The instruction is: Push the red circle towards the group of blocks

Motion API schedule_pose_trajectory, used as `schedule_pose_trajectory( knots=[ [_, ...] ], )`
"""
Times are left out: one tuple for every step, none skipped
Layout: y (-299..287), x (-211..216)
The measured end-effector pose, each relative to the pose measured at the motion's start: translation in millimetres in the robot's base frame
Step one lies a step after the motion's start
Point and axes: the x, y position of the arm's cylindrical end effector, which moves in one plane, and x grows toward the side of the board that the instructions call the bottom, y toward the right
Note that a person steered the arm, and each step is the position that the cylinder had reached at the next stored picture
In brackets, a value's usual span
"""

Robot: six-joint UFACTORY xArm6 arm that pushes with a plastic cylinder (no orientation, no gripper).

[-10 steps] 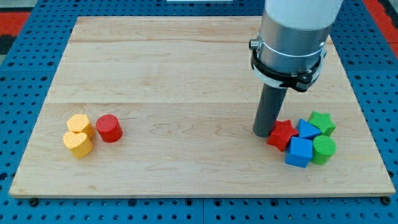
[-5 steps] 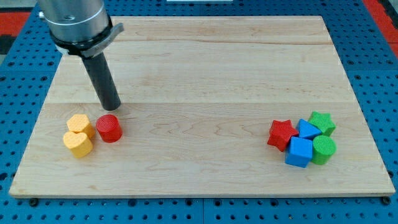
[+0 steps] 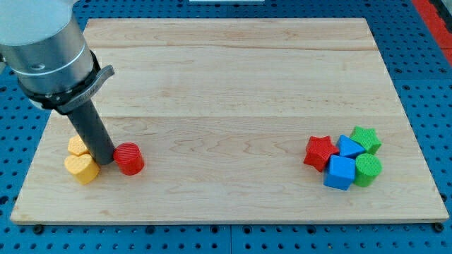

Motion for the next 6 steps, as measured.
schedule_pose_trajectory(
  knots=[
    [13.2, 2.2],
    [34.8, 2.2],
    [68.7, 2.2],
    [107.1, 2.2],
    [146.3, 2.2],
    [173.9, -0.1]
  ],
)
